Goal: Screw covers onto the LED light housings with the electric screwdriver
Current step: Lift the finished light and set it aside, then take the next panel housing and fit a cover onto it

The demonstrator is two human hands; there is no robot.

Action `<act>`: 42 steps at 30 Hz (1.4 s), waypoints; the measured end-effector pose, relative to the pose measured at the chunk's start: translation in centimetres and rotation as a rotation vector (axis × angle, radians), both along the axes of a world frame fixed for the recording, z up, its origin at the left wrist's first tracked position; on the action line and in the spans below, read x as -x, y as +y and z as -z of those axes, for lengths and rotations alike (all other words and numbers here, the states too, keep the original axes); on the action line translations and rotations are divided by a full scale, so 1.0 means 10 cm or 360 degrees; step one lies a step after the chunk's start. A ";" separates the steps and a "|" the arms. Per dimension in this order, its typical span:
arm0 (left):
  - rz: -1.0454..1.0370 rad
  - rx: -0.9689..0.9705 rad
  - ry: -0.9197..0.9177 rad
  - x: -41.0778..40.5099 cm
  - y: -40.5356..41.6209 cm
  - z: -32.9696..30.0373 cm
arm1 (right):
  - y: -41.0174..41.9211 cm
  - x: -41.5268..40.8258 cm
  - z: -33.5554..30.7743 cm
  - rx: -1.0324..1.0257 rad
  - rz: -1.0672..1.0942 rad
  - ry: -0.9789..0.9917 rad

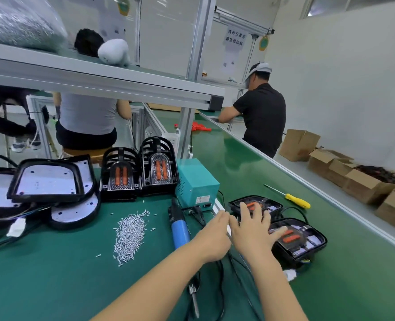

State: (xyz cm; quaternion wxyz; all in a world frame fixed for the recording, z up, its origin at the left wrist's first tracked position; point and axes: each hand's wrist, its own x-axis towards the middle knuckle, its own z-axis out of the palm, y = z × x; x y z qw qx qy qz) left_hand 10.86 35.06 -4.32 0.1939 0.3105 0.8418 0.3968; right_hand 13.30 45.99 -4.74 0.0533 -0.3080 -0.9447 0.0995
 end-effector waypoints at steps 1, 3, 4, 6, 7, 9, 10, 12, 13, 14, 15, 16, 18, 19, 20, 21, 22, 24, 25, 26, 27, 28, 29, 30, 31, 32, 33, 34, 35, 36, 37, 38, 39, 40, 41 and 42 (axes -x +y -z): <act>-0.0045 -0.0046 0.0019 0.02 -0.09 -0.02 | -0.11 0.05 -0.02 0.0003 -0.0064 0.0025; -0.0145 -0.0099 0.0069 0.07 -0.27 -0.05 | -0.31 0.15 -0.05 0.0025 -0.0168 0.0052; -0.0173 -0.0128 0.0079 0.09 -0.37 -0.06 | -0.41 0.19 -0.07 0.0035 -0.0208 0.0049; -0.0210 -0.0198 0.0053 0.11 -0.55 -0.09 | -0.59 0.26 -0.09 0.0037 -0.0272 0.0043; -0.0233 -0.0212 0.0037 0.12 -0.65 -0.10 | -0.67 0.29 -0.11 0.0038 -0.0301 0.0044; -0.0281 -0.0210 0.0061 0.14 -0.86 -0.11 | -0.82 0.35 -0.14 0.0036 -0.0372 0.0047; -0.0306 -0.0201 0.0095 0.16 -0.97 -0.11 | -0.89 0.38 -0.15 0.0026 -0.0417 0.0044; -0.0370 -0.0134 0.0166 0.19 -1.19 -0.10 | -1.05 0.45 -0.15 -0.0003 -0.0521 0.0034; -0.0414 -0.0073 0.0211 0.21 -1.31 -0.09 | -1.13 0.49 -0.15 -0.0010 -0.0576 0.0029; -0.0463 -0.0002 0.0259 0.22 -1.43 -0.09 | -1.22 0.54 -0.15 -0.0011 -0.0629 0.0022; -0.0518 0.0063 0.0298 0.24 -1.53 -0.09 | -1.30 0.58 -0.14 -0.0009 -0.0676 0.0016; -0.0576 0.0114 0.0324 0.26 -1.64 -0.09 | -1.38 0.62 -0.14 -0.0008 -0.0718 0.0010; -0.0676 0.0195 0.0365 0.28 -1.84 -0.07 | -1.55 0.72 -0.12 -0.0004 -0.0791 -0.0008; -0.0715 0.0243 0.0393 0.29 -1.95 -0.05 | -1.64 0.76 -0.10 0.0002 -0.0825 -0.0015; -0.0751 0.0292 0.0423 0.30 -2.05 -0.03 | -1.72 0.80 -0.08 0.0005 -0.0859 -0.0020; -0.0792 0.0335 0.0453 0.32 -2.15 -0.01 | -1.81 0.83 -0.06 0.0003 -0.0893 -0.0020; -0.0838 0.0373 0.0496 0.33 -2.25 0.01 | -1.91 0.86 -0.04 -0.0001 -0.0929 -0.0017; -0.0931 0.0465 0.0644 0.35 -2.43 0.06 | -2.08 0.89 0.00 -0.0011 -0.1005 0.0005; -0.0977 0.0518 0.0733 0.36 -2.51 0.08 | -2.17 0.91 0.01 -0.0020 -0.1049 0.0023; -0.1027 0.0573 0.0829 0.36 -2.59 0.10 | -2.26 0.92 0.02 -0.0032 -0.1096 0.0045; -0.1083 0.0629 0.0926 0.37 -2.66 0.12 | -2.34 0.93 0.03 -0.0041 -0.1143 0.0071; -0.1144 0.0691 0.1015 0.39 -2.72 0.13 | -2.42 0.95 0.03 -0.0041 -0.1189 0.0098; -0.1204 0.0757 0.1088 0.41 -2.78 0.13 | -2.50 0.96 0.04 -0.0036 -0.1228 0.0118; -0.1262 0.0824 0.1139 0.44 -2.84 0.12 | -2.57 0.98 0.04 -0.0032 -0.1260 0.0130; -0.1322 0.0875 0.1174 0.48 -2.90 0.11 | -2.64 1.00 0.03 -0.0031 -0.1283 0.0138; -0.1372 0.0909 0.1195 0.53 -2.95 0.10 | -2.69 1.02 0.03 -0.0033 -0.1299 0.0141; -0.1400 0.0947 0.1199 0.57 -3.01 0.09 | -2.74 1.04 0.02 -0.0033 -0.1311 0.0138; -0.1403 0.0995 0.1191 0.62 -3.06 0.09 | -2.78 1.05 0.01 -0.0029 -0.1321 0.0131; -0.1392 0.1035 0.1177 0.67 -3.10 0.09 | -2.80 1.07 0.01 -0.0022 -0.1332 0.0124; -0.1373 0.1053 0.1166 0.71 -3.14 0.09 | -2.83 1.08 0.01 -0.0016 -0.1339 0.0115; -0.1356 0.1044 0.1166 0.74 -3.17 0.10 | -2.84 1.09 0.02 -0.0009 -0.1339 0.0106; -0.1344 0.1013 0.1170 0.77 -3.19 0.10 | -2.86 1.10 0.03 0.0001 -0.1336 0.0099; -0.1350 0.0953 0.1188 0.80 -3.20 0.10 | -2.87 1.10 0.03 0.0015 -0.1333 0.0100; -0.1368 0.0892 0.1201 0.81 -3.22 0.09 | -2.89 1.11 0.03 0.0036 -0.1330 0.0105; -0.1382 0.0844 0.1204 0.81 -3.23 0.08 | -2.89 1.11 0.04 0.0059 -0.1326 0.0117; -0.1390 0.0823 0.1204 0.80 -3.23 0.06 | -2.90 1.12 0.04 0.0095 -0.1322 0.0146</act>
